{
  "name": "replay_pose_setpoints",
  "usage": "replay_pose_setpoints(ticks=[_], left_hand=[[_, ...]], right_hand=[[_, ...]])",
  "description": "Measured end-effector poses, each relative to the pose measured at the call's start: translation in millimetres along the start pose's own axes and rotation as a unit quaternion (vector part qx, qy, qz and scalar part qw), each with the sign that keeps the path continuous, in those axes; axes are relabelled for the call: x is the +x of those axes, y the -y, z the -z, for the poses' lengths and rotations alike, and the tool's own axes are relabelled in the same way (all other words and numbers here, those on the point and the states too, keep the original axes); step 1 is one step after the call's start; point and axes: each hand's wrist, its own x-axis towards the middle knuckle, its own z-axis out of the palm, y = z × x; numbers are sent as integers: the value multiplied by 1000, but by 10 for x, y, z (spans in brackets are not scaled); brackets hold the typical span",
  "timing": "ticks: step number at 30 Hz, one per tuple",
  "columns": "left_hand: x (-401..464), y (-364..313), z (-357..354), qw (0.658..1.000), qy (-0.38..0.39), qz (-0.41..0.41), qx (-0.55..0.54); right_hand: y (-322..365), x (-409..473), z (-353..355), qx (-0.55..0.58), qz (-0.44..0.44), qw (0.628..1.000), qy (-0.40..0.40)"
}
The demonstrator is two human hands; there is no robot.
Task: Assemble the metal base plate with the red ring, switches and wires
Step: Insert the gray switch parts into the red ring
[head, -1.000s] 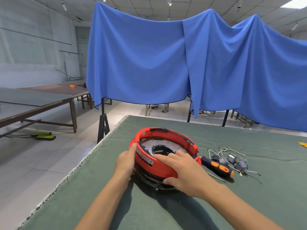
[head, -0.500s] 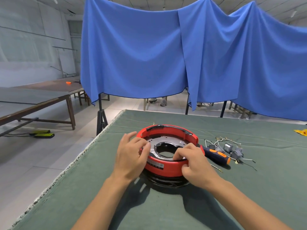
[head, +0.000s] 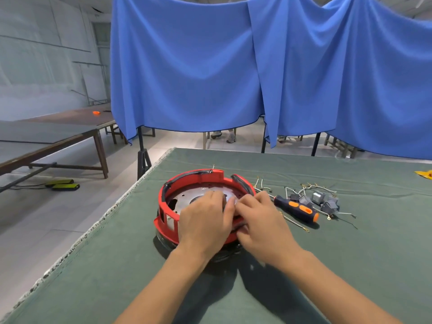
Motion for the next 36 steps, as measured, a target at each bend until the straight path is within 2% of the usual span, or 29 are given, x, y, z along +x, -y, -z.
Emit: replay_pose_setpoints(ticks=[3,6,10,12,15,18,21,24,28,32,36], left_hand=[[-4,141,61,995,-7,-60,-74],[24,352,90,990,-1,-91,-104],[87,588,65,981,117,-80,-133],[107,634,41,978,142,-74,-136],[116,605,-3,983,122,-64,-123],[86,423,-85,996,70,-36,-31],[65,149,-155,998,25,-4,52],[68,-74,-171,997,12,-27,78],[124,-232,-239,993,5,-31,111],[157,-258,-338,994,-17,-46,100],[140,-181,-400,994,-43,-72,69]], right_hand=[[-164,76,-23,83,-31,996,19],[-374,157,1,104,-53,993,34],[-629,248,137,109,-117,986,44],[-631,242,171,95,-116,987,53],[-459,158,158,71,-80,994,37],[-255,31,99,64,-55,996,-15],[-215,-22,43,77,-71,994,-7],[-315,-48,26,91,-90,992,16],[-486,-97,93,104,-106,989,-10],[-787,-119,173,110,-187,969,-115],[-1253,-153,163,93,-306,936,-144]])
